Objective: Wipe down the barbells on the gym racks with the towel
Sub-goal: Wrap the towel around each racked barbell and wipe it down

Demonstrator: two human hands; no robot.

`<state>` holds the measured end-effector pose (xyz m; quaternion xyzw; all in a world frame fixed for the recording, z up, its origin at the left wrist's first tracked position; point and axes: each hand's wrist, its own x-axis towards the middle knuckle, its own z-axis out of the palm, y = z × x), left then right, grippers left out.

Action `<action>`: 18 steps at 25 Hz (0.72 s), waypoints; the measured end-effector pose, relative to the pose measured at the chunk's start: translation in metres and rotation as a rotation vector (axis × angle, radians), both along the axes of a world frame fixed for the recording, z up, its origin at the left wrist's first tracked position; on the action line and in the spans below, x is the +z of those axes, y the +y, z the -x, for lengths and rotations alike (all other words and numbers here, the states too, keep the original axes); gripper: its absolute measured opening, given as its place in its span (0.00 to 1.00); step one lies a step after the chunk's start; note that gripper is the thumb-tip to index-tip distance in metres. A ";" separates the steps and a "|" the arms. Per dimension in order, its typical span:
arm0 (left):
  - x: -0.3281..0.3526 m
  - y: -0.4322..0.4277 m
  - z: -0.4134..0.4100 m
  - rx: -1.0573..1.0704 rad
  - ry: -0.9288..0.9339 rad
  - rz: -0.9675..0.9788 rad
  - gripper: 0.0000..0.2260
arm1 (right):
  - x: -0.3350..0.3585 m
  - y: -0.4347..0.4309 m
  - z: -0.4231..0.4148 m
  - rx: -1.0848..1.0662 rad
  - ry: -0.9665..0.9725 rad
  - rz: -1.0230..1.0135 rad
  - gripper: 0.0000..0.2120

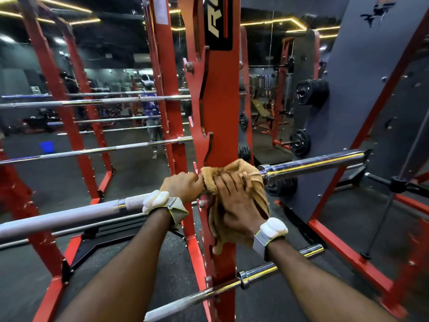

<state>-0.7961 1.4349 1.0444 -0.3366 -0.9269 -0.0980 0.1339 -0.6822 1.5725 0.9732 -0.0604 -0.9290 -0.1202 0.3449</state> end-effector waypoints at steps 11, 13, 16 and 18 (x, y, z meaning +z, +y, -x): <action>0.001 0.000 0.001 -0.038 -0.022 0.024 0.25 | -0.009 -0.004 0.006 -0.036 -0.051 0.113 0.44; 0.001 -0.002 0.001 -0.047 -0.029 0.013 0.25 | 0.002 0.032 -0.007 0.022 -0.057 0.051 0.48; 0.001 -0.005 0.000 -0.057 -0.033 0.005 0.25 | 0.013 0.052 -0.021 -0.021 -0.085 0.133 0.48; 0.001 -0.006 -0.001 -0.050 -0.013 0.000 0.26 | 0.012 0.044 -0.015 -0.030 -0.091 0.168 0.47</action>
